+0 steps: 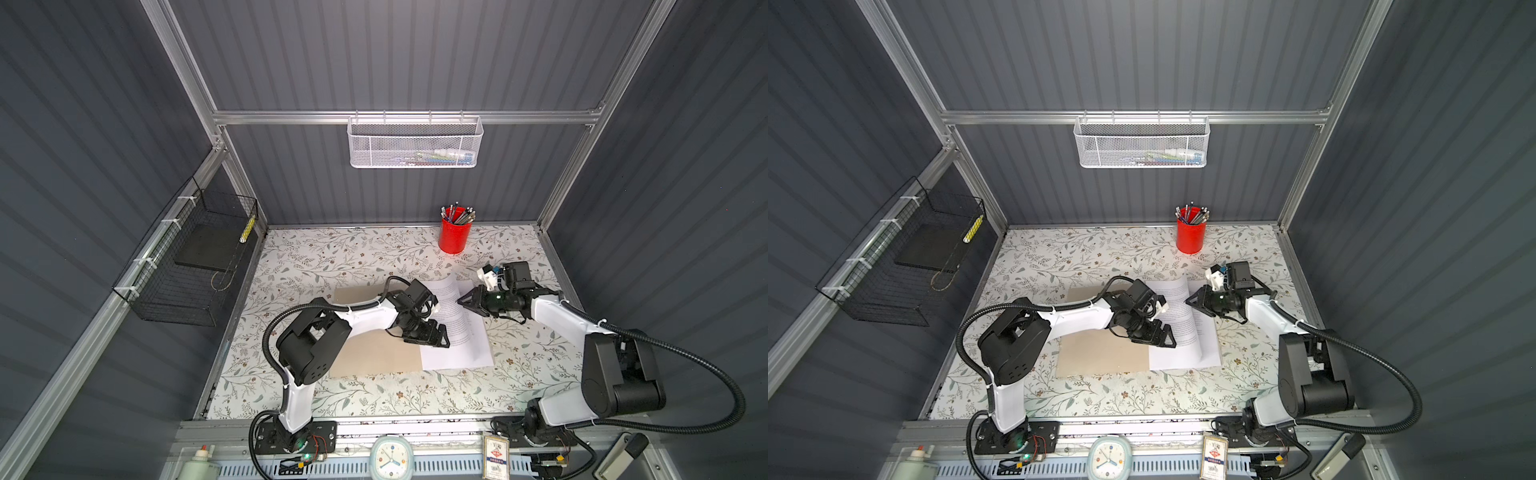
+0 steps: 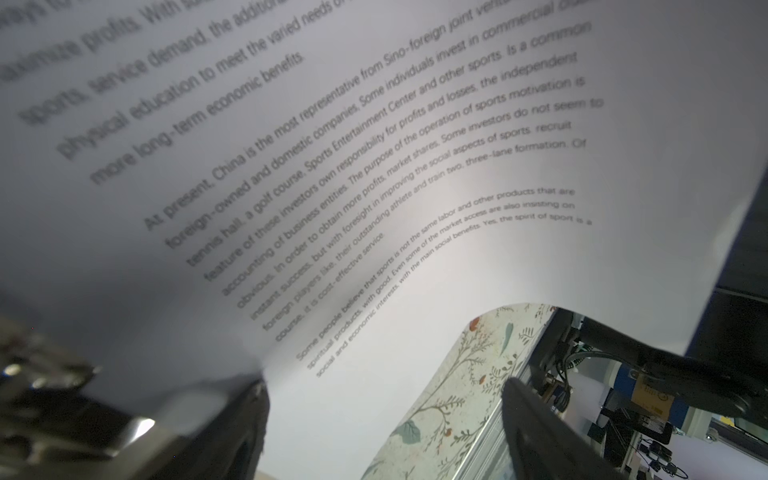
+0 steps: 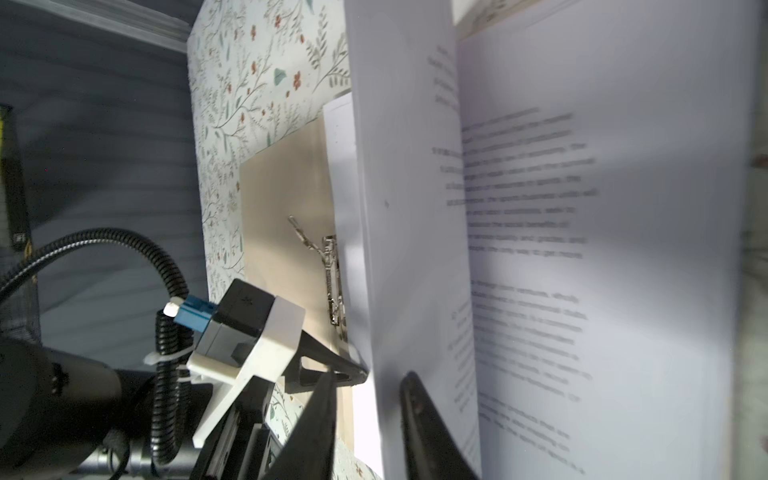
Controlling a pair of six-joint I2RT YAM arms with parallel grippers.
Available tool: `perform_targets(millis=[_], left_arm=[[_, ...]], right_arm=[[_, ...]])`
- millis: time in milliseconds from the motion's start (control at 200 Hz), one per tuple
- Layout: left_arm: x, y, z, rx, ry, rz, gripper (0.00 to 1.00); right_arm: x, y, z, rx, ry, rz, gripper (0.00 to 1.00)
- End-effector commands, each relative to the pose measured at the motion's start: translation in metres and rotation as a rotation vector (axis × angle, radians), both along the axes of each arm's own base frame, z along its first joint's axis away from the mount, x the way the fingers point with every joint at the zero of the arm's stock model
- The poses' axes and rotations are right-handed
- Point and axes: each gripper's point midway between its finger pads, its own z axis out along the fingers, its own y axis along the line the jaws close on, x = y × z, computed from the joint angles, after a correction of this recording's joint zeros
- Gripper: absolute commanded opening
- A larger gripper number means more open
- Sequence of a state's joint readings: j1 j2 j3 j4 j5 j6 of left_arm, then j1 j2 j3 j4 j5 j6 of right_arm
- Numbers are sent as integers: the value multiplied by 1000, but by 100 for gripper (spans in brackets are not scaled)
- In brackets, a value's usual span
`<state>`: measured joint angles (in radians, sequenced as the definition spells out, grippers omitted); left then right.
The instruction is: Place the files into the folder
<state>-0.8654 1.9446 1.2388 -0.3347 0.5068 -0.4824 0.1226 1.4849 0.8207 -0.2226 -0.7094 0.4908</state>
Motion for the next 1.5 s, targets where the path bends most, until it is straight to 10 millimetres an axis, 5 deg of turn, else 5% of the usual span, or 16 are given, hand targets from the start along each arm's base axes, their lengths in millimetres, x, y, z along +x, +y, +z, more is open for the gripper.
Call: perform_targets(millis=[0, 125, 400, 1106, 1341, 1496], left_arm=[[-14, 27, -49, 156, 72, 21, 89], [-14, 27, -49, 159, 75, 21, 89], [-14, 26, -48, 157, 76, 21, 89], [-13, 25, -46, 150, 76, 20, 89], [-15, 25, -46, 146, 78, 21, 89], [-14, 25, -47, 142, 79, 24, 89]], right_arm=[[-5, 19, -9, 101, 35, 50, 23], [-6, 25, -17, 76, 56, 59, 14], [-7, 30, -34, -27, 87, 70, 22], [-5, -56, -46, -570, 56, -133, 48], [-2, -61, -39, -641, 39, -143, 57], [-4, -47, -37, -556, 29, -125, 58]])
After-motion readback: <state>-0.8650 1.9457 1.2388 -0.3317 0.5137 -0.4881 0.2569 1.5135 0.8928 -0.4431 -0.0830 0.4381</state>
